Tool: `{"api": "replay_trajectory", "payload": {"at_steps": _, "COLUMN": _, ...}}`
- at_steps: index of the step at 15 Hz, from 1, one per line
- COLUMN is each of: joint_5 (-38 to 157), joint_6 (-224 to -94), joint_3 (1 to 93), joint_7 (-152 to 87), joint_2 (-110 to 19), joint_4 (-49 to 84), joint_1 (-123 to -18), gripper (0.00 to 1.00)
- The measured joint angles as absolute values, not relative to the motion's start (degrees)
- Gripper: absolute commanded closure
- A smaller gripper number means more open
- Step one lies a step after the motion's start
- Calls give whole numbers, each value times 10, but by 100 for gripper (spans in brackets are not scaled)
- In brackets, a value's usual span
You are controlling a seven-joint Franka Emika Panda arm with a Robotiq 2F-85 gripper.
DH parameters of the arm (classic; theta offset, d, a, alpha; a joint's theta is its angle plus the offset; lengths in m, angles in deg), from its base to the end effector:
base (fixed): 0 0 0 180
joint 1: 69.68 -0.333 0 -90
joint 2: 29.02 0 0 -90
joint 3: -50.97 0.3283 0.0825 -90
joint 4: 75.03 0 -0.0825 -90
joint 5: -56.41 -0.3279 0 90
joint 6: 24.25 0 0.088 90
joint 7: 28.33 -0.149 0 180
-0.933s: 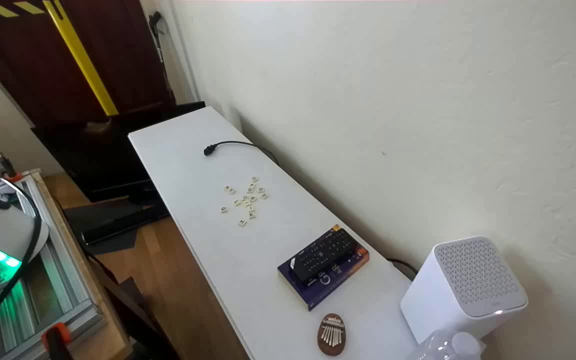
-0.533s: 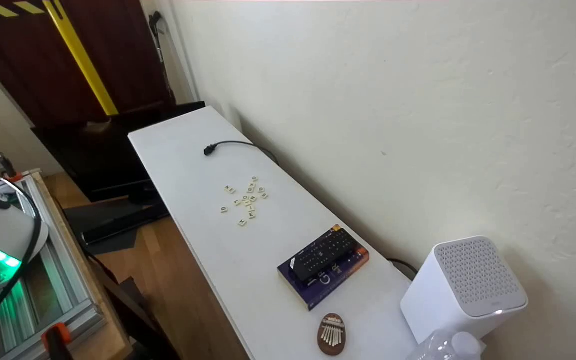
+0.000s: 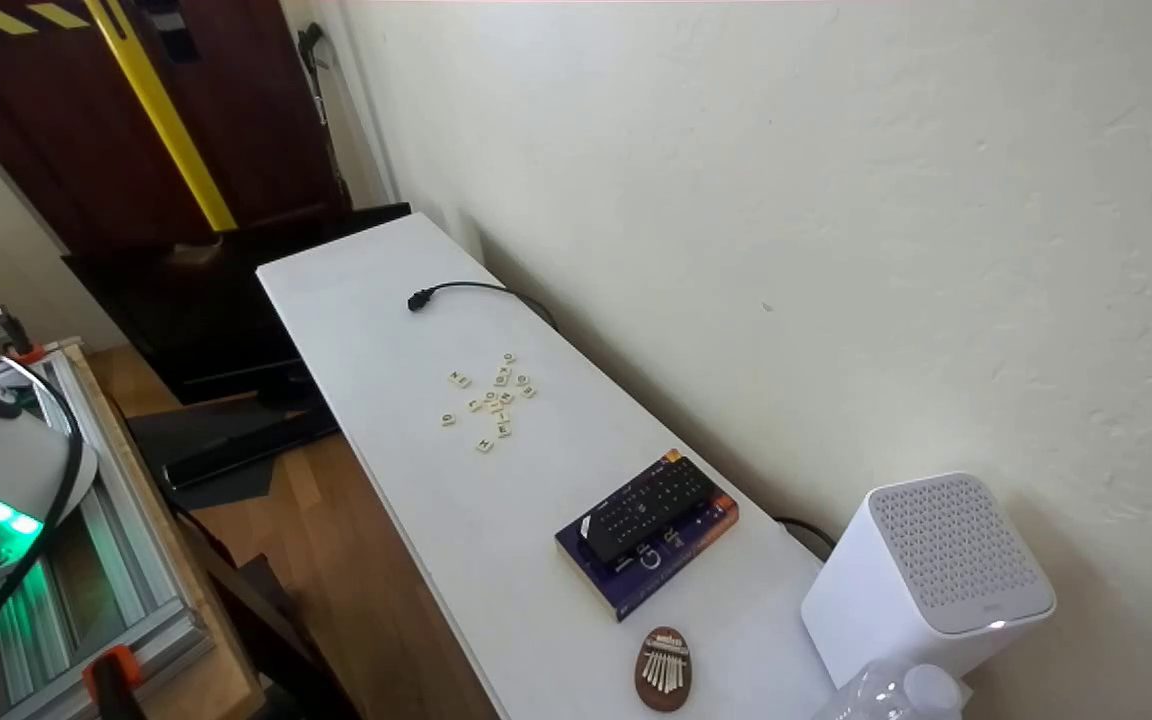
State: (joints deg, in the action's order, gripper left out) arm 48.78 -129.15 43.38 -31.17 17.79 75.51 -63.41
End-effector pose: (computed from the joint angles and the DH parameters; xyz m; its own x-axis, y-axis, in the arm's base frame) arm 0.2427 -0.0467 0.4739 0.9599 -0.2802 -0.0006 -0.2732 -0.9355 -0.2239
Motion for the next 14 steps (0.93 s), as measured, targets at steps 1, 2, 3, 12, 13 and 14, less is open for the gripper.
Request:
{"api": "replay_trajectory", "payload": {"at_steps": 1, "joint_5": 488, "joint_6": -1329, "joint_3": 433, "joint_7": -312, "joint_2": 172, "joint_4": 774, "joint_1": -630, "gripper": 0}}
{"api": "replay_trajectory", "payload": {"at_steps": 2, "joint_5": 488, "joint_6": -1364, "joint_3": 432, "joint_7": -311, "joint_2": 166, "joint_4": 792, "joint_1": -628, "gripper": 0}}
{"api": "replay_trajectory", "payload": {"at_steps": 3, "joint_5": 488, "joint_6": -1397, "joint_3": 432, "joint_7": -311, "joint_2": 157, "joint_4": 809, "joint_1": -626, "gripper": 0}}
{"api": "replay_trajectory", "payload": {"at_steps": 12, "joint_5": 489, "joint_6": -1558, "joint_3": 439, "joint_7": -320, "joint_2": -1, "joint_4": 838, "joint_1": -621, "gripper": 0}}
{"api": "replay_trajectory", "payload": {"at_steps": 13, "joint_5": 491, "joint_6": -1564, "joint_3": 439, "joint_7": -320, "joint_2": -22, "joint_4": 838, "joint_1": -620, "gripper": 0}}
{"api": "replay_trajectory", "payload": {"at_steps": 14, "joint_5": 494, "joint_6": -1565, "joint_3": 439, "joint_7": -320, "joint_2": -38, "joint_4": 837, "joint_1": -619, "gripper": 0}}
